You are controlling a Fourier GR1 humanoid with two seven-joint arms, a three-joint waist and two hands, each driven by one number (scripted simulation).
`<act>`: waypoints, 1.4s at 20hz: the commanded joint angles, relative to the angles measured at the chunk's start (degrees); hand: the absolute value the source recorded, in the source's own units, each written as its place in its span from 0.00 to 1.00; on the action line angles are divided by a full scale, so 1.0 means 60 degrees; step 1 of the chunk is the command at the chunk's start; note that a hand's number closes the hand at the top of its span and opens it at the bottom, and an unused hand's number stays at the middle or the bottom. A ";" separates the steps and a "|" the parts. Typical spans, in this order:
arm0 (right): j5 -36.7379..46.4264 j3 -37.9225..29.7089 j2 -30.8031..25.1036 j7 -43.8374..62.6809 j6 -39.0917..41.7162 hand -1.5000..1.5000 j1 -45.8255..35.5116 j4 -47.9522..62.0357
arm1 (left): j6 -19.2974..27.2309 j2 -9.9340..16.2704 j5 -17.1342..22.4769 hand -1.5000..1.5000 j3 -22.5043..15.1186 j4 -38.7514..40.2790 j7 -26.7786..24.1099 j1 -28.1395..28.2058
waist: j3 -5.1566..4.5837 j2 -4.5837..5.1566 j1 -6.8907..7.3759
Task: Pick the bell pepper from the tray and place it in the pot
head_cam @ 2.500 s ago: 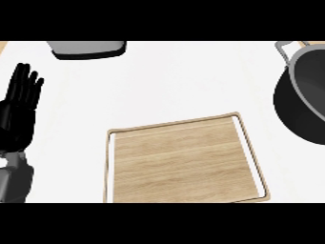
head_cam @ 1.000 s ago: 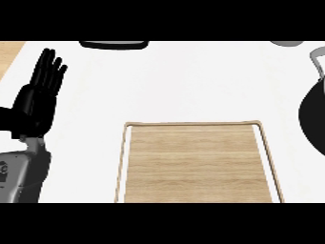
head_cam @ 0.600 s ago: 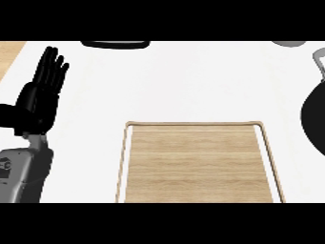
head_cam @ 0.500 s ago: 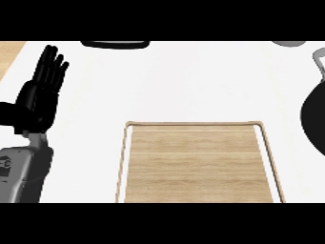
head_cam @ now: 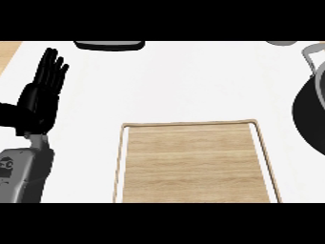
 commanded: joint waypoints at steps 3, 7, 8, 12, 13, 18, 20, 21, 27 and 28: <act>-0.1388 -0.0685 -0.0157 -0.0524 0.2967 0.00 -0.0392 0.0939 | -0.0077 -0.0024 0.0046 0.50 -0.0036 -0.0324 -0.0032 0.0398 | 0.0041 -0.0013 0.0030; -0.2193 -0.1054 -0.0235 0.0420 0.3984 0.00 -0.0805 0.1395 | -0.0035 0.0017 0.0077 0.50 -0.0004 -0.0466 0.0171 0.0294 | 0.0046 -0.0005 0.0079; -0.2314 -0.1136 -0.0384 0.0311 0.4151 0.00 -0.0783 0.1513 | -0.0019 -0.0102 0.0080 0.50 -0.0114 -0.0490 0.0232 0.0262 | 0.0055 0.0015 0.0054; -0.2925 -0.1618 -0.0689 0.0614 0.4393 0.00 -0.1075 0.1949 | -0.0059 -0.0096 0.0038 0.50 -0.0065 -0.0352 -0.0071 0.0355 | 0.0078 0.0095 0.0157; -0.2975 -0.1628 -0.0903 0.0803 0.4608 0.00 -0.1238 0.1959 | -0.0189 0.0051 0.0177 0.50 0.0059 -0.0220 0.0087 0.0173 | 0.0077 0.0113 0.0153; -0.3554 -0.2013 -0.1068 0.1224 0.4871 0.00 -0.1184 0.2221 | -0.0220 0.0242 0.0236 0.50 0.0167 -0.0347 0.0315 -0.0164 | 0.0119 0.0167 0.0158; -0.3739 -0.2159 -0.1201 0.1584 0.4855 0.00 -0.1317 0.2324 | -0.0172 0.0068 0.0170 0.50 0.0066 -0.0326 0.0089 0.0023 | 0.0130 0.0216 0.0268; -0.3710 -0.2133 -0.1062 0.1321 0.4651 0.00 -0.1015 0.2310 | -0.0231 -0.0029 0.0083 0.50 -0.0011 -0.0248 -0.0331 0.0306 | 0.0141 0.0254 0.0230; -0.3994 -0.2293 -0.1438 0.1764 0.4864 0.00 -0.0859 0.2267 | -0.0183 -0.0007 0.0163 0.50 -0.0042 -0.0546 0.0094 0.0109 | 0.0179 0.0223 0.0281; -0.4114 -0.2376 -0.1734 0.1863 0.5234 0.00 -0.0871 0.2238 | -0.0023 -0.0041 0.0037 0.50 0.0000 -0.0388 0.0004 0.0097 | 0.0168 0.0218 0.0123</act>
